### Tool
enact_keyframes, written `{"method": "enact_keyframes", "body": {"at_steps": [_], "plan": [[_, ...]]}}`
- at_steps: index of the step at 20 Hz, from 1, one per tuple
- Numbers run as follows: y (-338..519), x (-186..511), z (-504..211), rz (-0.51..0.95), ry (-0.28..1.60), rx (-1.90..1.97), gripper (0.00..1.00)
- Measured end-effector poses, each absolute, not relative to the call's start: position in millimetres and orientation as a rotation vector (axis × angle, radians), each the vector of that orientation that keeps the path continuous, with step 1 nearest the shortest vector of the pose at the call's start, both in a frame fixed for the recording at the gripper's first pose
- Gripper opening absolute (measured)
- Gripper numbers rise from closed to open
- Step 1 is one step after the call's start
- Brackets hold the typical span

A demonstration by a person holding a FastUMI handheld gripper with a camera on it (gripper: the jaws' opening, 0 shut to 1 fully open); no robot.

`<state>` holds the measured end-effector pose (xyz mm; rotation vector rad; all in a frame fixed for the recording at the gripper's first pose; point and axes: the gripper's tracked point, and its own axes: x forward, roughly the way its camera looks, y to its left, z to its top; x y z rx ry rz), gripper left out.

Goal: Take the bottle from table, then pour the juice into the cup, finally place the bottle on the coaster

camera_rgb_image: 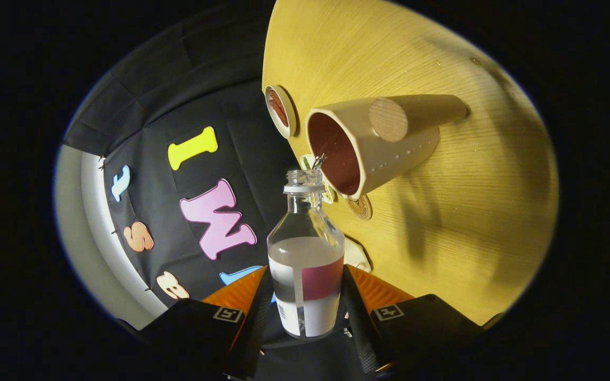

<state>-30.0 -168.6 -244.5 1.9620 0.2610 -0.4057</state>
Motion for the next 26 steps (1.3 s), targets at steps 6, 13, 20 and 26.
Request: {"method": "enact_keyframes", "body": {"at_steps": [6, 13, 20, 26], "plan": [[-168, -25, -247, -0.415, 0.223, 2.019, 0.74], [-171, -24, -241, -0.408, 0.182, 2.080, 0.74], [-166, -20, -230, -0.436, 0.118, 2.168, 0.74], [-165, -9, -214, -0.461, 0.030, 2.245, 0.74]]}}
